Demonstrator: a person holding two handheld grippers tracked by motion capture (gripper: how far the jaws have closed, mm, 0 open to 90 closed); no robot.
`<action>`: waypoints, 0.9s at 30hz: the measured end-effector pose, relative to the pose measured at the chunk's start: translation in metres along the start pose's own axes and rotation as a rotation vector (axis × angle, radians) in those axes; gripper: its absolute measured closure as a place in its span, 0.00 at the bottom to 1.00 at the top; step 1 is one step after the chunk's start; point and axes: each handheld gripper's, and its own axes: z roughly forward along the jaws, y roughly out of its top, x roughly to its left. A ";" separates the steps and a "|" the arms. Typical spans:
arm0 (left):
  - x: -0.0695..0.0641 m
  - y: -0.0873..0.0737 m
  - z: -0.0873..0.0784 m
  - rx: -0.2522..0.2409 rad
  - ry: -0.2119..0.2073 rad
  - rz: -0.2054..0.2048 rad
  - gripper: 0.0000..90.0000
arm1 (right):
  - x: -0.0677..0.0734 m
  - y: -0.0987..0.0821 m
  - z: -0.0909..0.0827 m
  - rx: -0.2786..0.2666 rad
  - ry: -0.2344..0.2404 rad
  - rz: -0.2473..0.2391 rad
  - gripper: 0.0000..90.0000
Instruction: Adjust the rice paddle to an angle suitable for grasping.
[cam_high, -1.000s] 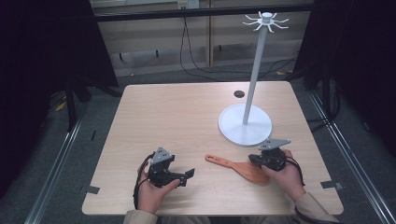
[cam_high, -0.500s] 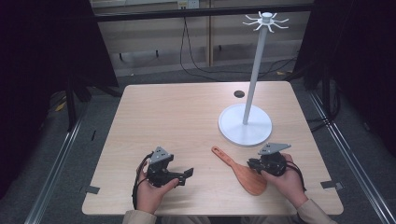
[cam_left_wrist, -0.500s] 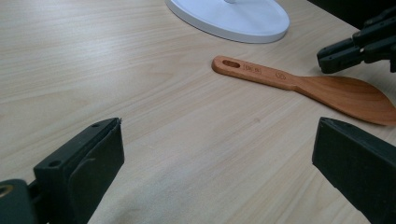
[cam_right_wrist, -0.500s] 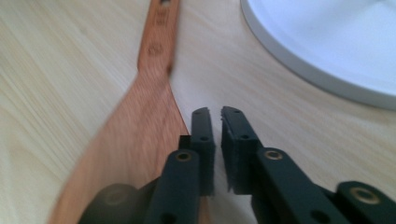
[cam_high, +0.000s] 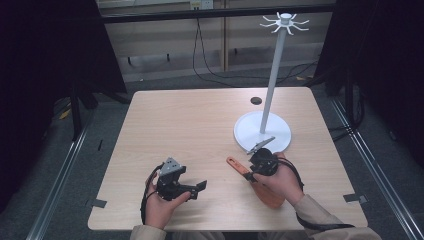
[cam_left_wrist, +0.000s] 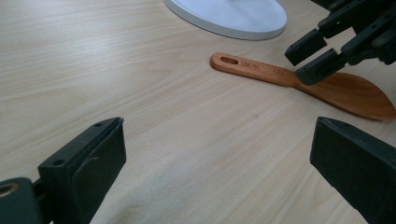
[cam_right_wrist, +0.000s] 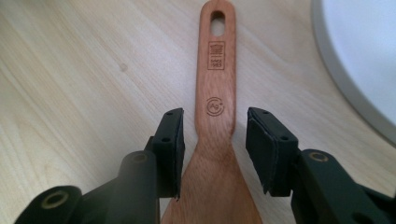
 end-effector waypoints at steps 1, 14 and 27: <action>0.001 0.000 -0.001 0.002 0.001 0.001 0.04 | 0.002 0.002 0.003 0.025 -0.003 -0.008 0.64; 0.003 0.003 -0.006 -0.013 0.005 0.001 0.04 | 0.011 0.024 0.019 0.177 -0.063 -0.048 0.63; 0.000 0.003 -0.006 -0.002 0.011 0.015 0.05 | 0.010 0.032 0.021 0.227 -0.081 -0.016 0.73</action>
